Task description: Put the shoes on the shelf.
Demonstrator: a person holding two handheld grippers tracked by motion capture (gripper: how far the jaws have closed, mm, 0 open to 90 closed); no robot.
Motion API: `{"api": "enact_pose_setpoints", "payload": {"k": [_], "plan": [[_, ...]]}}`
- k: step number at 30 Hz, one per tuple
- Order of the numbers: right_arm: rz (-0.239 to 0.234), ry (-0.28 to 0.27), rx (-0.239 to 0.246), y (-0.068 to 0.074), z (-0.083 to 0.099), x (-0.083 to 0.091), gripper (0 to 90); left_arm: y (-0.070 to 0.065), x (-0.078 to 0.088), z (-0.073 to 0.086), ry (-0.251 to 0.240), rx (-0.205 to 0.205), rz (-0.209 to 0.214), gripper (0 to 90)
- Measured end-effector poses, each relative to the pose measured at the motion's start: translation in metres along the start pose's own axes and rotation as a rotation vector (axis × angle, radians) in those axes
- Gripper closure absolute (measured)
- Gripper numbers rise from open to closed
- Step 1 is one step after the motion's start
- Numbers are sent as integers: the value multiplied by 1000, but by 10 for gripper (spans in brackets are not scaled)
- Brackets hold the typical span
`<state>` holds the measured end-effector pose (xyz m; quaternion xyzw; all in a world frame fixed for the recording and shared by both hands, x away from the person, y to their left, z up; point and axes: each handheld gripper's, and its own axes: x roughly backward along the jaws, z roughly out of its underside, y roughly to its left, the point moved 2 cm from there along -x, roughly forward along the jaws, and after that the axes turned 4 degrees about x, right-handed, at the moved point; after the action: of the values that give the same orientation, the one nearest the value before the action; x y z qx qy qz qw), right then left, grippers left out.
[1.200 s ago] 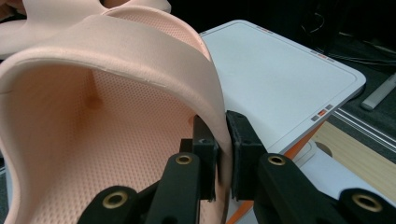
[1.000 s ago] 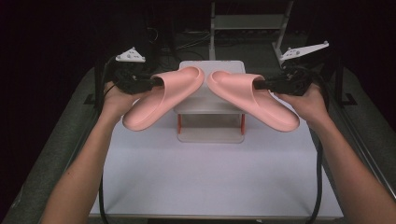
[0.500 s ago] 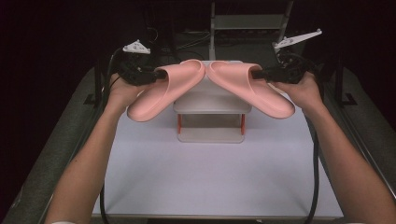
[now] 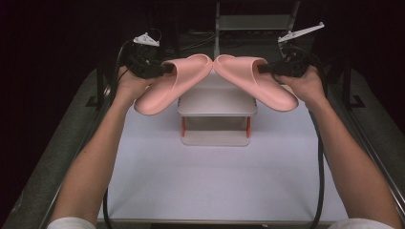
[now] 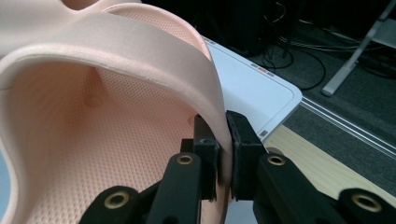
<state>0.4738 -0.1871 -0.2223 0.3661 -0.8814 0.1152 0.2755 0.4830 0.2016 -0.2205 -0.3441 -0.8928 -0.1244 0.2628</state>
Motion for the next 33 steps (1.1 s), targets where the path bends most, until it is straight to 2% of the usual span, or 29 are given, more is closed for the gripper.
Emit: {"api": "enact_pose_setpoints", "payload": {"k": [4,10,14,22,26,33], "plan": [[10,1,-9,-3,-2,-4,828,3,-4,0,4,7,-3,787],[36,6,-27,-8,-2,-15,829,7,-15,-2,21,42,-20,787],[57,12,-36,-11,-2,-19,829,8,-19,-5,31,45,-28,783],[105,10,-70,-15,-1,-24,828,3,-31,-13,38,80,-49,767],[130,17,-67,-14,-1,-27,828,2,-35,-14,38,100,-58,760],[147,18,-89,-14,-2,-32,825,1,-40,-14,32,133,-50,731]]}}
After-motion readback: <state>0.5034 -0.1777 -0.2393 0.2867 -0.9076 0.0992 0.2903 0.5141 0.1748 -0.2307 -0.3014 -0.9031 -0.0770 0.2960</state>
